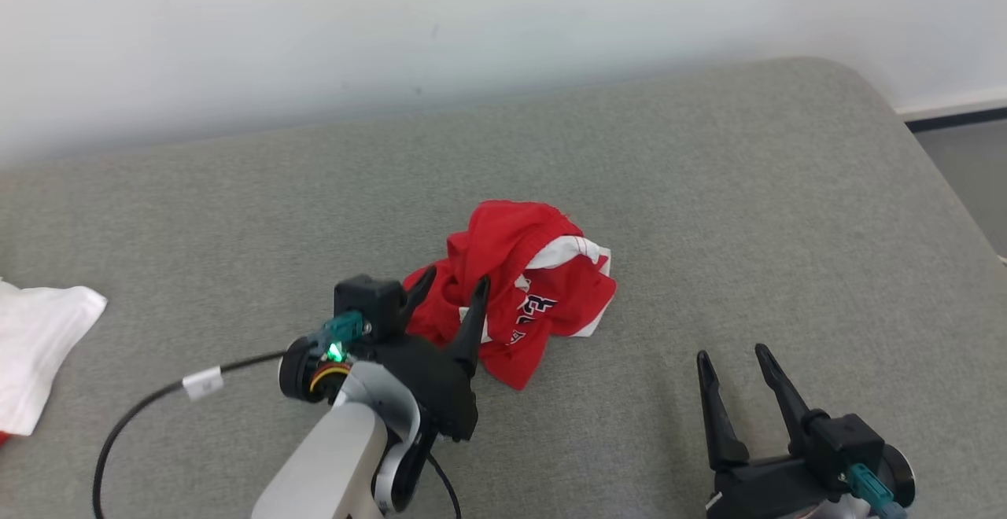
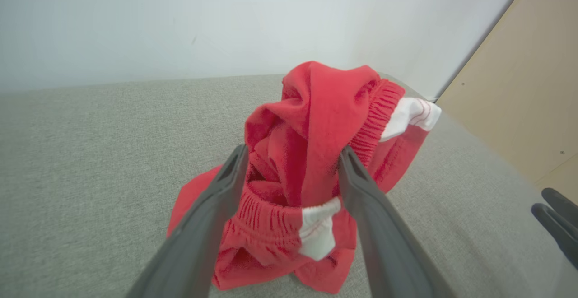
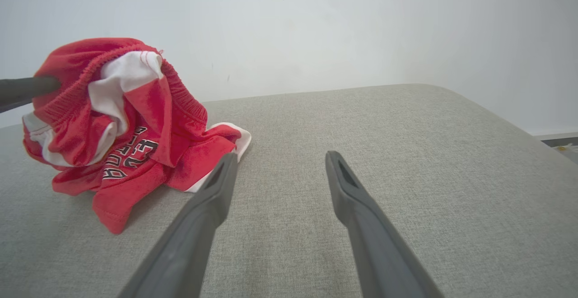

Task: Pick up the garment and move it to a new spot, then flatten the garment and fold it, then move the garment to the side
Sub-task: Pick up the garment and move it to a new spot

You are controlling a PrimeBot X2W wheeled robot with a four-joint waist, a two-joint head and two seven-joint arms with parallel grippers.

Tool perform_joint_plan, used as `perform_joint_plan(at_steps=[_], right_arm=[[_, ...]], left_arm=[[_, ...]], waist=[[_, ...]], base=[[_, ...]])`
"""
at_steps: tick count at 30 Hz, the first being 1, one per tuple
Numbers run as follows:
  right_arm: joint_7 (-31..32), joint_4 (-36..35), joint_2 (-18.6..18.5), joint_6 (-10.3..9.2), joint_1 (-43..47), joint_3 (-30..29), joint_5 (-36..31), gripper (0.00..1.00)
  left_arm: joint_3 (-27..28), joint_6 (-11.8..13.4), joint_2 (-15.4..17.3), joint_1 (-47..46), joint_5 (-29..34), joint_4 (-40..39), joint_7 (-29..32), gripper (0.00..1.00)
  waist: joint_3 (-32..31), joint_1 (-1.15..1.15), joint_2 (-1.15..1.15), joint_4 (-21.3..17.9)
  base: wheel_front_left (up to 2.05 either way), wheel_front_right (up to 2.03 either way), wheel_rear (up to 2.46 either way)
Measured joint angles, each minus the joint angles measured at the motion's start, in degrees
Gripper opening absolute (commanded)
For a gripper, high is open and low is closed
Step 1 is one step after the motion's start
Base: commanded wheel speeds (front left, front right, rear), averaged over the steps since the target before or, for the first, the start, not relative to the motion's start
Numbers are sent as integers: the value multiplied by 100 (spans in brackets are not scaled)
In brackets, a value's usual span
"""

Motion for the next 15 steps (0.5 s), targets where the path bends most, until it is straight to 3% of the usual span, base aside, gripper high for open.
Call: perform_joint_plan(at_steps=[4,15], right_arm=[[1,30,-2,0,112,-64,9,100],[31,27,-3,0,358,-433,-67,100]], left_arm=[[9,-1,53,303,0,-122,-376,100],[370,641,633,1527,489,-1159,-1182,100]], waist=[[-111,0,0,163],[-435,0,0,588]], base=[[0,0,0],[0,0,0]])
